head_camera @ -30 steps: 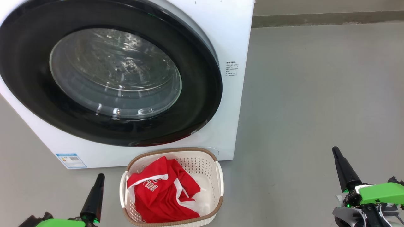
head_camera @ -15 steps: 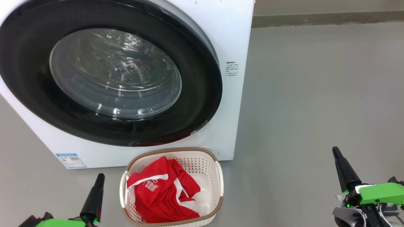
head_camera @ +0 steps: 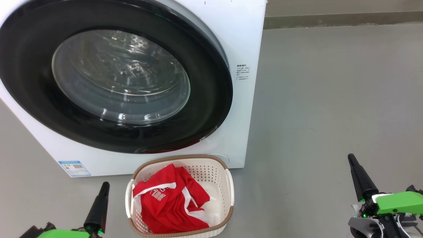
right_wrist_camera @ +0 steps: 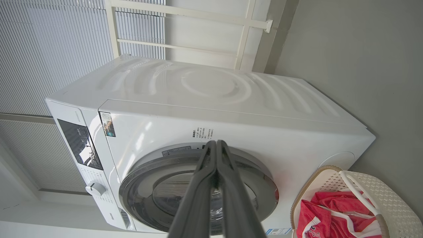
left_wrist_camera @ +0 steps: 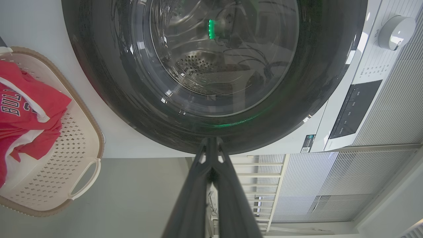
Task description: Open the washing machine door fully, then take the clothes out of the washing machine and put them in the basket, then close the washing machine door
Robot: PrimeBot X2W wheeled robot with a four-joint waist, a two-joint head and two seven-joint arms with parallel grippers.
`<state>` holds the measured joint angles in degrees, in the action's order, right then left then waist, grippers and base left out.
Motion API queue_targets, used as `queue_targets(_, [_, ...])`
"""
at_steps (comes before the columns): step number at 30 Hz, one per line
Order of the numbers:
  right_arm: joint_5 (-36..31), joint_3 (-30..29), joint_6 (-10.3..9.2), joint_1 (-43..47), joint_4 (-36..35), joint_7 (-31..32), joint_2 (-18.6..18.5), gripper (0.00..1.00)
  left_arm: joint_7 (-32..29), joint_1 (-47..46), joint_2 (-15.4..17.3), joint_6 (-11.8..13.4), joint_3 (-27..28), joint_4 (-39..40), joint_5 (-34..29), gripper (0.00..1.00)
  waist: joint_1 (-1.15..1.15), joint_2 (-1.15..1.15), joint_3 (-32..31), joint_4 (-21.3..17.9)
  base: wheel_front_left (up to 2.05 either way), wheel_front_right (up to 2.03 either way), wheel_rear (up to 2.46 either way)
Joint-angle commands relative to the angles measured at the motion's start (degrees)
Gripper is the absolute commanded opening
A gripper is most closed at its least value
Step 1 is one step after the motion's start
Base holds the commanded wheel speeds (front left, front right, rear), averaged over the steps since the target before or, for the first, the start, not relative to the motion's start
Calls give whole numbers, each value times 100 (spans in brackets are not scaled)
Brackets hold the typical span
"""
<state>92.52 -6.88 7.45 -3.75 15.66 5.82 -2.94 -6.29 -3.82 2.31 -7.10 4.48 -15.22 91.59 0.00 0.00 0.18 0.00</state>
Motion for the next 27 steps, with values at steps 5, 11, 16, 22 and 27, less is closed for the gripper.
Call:
queue_targets(5, [1,81,3,-238,-166,31,-29,0,-23,-237,57,-39,208,119,55,0,0,0,0,0,0,0,0])
queue_targets(11, [-2,78,3,-239,-166,34,-27,0,-22,-237,57,-39,208,119,55,0,0,0,0,0,0,0,0])
queue_targets(16, [-4,74,3,-239,-166,36,-24,0,-22,-237,57,-39,207,119,55,0,0,0,0,0,0,0,0])
queue_targets(22, [-8,70,3,-239,-166,39,-22,0,-22,-237,57,-39,207,119,56,0,0,0,0,0,0,0,0])
queue_targets(27, [-10,68,3,-240,-165,42,-20,0,-22,-237,57,-39,207,119,56,0,0,0,0,0,0,0,0])
